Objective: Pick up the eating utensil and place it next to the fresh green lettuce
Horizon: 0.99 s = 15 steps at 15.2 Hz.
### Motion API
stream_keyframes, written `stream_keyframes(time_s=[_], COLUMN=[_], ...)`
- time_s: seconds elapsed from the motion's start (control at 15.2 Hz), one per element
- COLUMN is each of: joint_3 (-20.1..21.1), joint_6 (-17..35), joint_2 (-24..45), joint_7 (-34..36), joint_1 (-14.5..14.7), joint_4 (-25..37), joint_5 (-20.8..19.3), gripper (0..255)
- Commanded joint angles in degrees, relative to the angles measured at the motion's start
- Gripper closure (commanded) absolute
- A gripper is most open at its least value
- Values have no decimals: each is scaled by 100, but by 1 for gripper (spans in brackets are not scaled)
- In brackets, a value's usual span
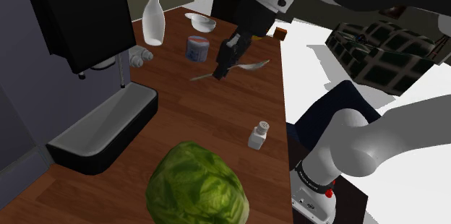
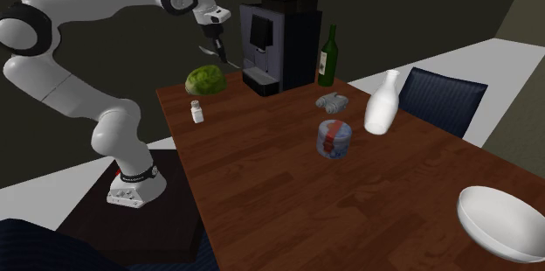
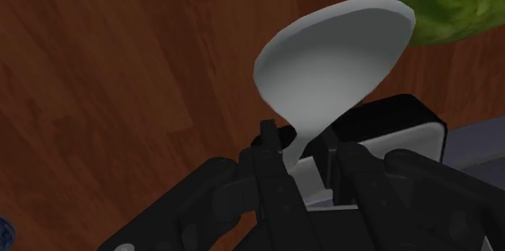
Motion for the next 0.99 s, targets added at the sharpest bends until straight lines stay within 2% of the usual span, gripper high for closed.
stream_keyframes(time_s=[0.0, 0.46, 0.92], joint_3=[138, 617, 1193], joint_6=[-74, -428, -807], joint_2=[-249, -1089, -1679], joint_7=[209, 941, 1777], joint_1=[109, 529, 926], joint_4=[-134, -462, -466], joint_5=[97, 475, 881], gripper=[255, 255, 255])
